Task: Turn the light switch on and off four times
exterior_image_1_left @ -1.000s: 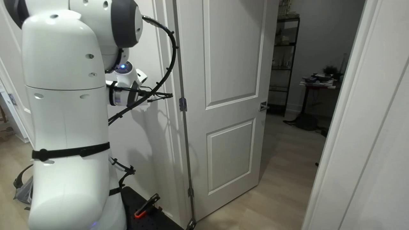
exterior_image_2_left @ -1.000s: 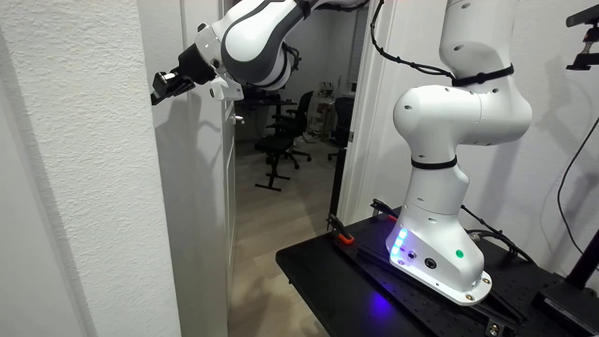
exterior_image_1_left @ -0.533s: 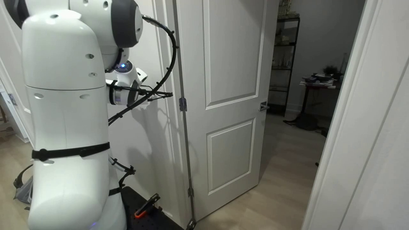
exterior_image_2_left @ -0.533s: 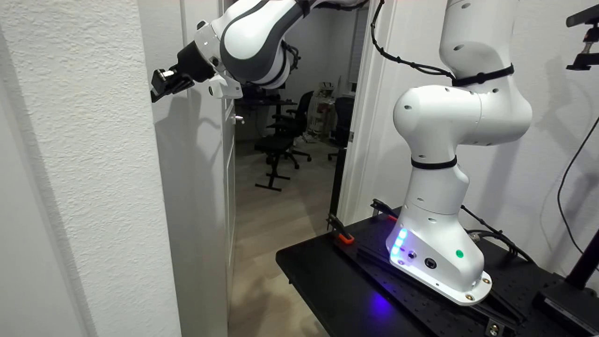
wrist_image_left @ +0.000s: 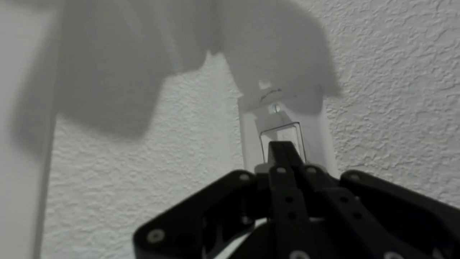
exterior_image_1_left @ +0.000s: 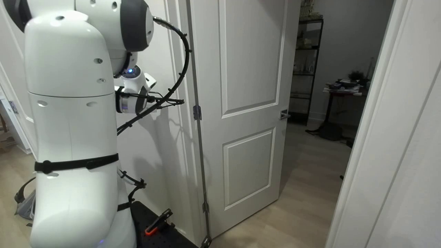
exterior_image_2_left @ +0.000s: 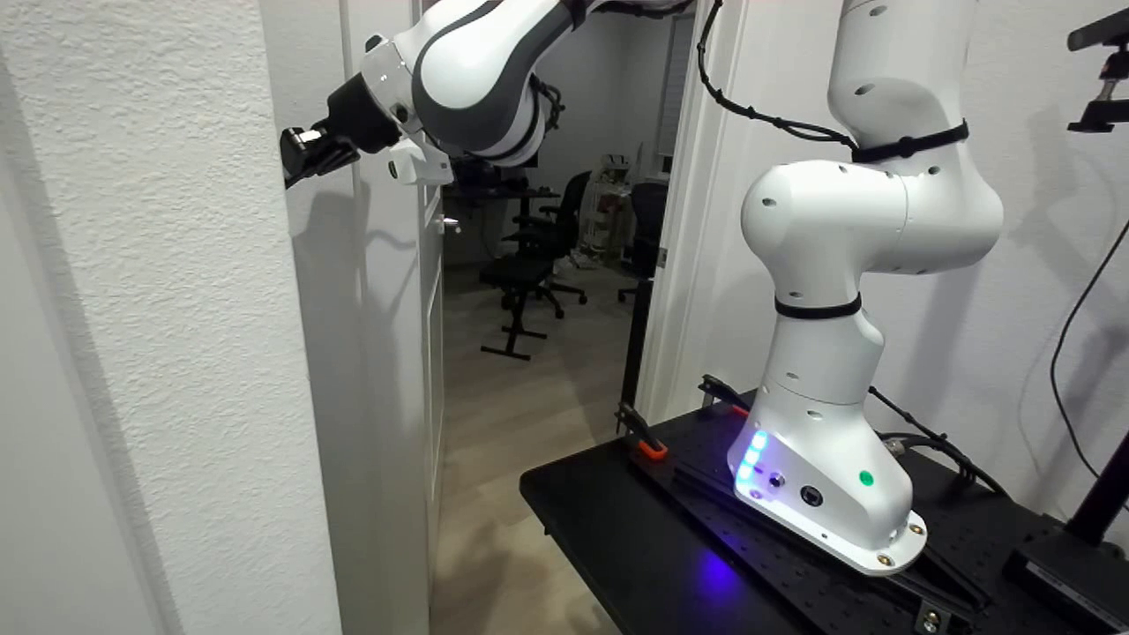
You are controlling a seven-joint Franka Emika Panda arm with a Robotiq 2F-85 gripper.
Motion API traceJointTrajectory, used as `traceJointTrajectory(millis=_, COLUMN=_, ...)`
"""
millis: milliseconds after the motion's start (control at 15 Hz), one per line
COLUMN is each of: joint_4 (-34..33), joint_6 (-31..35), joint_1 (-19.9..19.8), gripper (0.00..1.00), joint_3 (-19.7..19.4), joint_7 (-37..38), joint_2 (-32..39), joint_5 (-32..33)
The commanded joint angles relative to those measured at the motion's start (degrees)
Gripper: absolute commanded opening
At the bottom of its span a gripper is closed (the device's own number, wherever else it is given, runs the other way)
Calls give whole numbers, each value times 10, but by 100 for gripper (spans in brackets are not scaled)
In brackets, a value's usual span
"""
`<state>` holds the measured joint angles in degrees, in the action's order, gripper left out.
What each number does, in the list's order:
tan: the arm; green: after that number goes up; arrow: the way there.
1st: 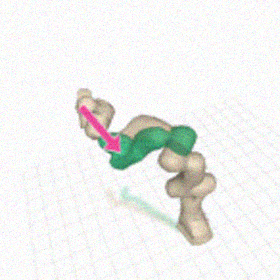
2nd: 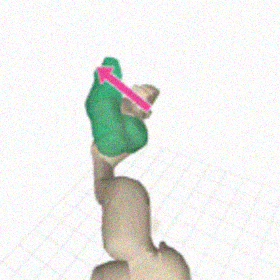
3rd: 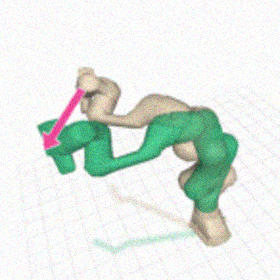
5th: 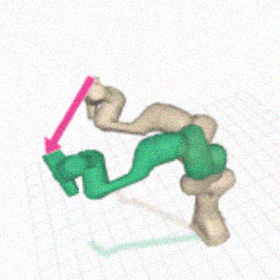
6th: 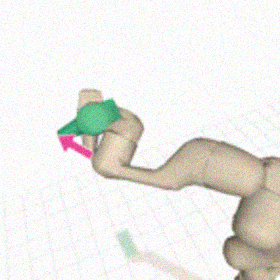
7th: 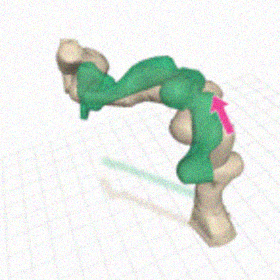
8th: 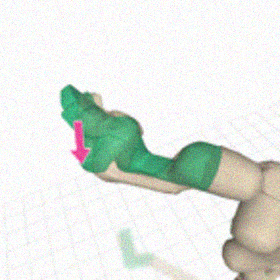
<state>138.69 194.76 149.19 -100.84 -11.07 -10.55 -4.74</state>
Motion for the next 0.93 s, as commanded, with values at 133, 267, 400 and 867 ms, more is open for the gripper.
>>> traceJointTrajectory(millis=133, joint_4=-7, joint_6=1, joint_1=0, gripper=0, joint_3=6, joint_7=-18, joint_2=-16, joint_5=2)
traceJointTrajectory(millis=267, joint_4=-8, joint_6=0, joint_1=0, gripper=0, joint_3=8, joint_7=-18, joint_2=-18, joint_5=3)
traceJointTrajectory(millis=400, joint_4=-8, joint_6=0, joint_1=0, gripper=0, joint_3=8, joint_7=-19, joint_2=-20, joint_5=4)
traceJointTrajectory(millis=867, joint_4=-8, joint_6=-10, joint_1=0, gripper=0, joint_3=8, joint_7=-20, joint_2=-19, joint_5=4)
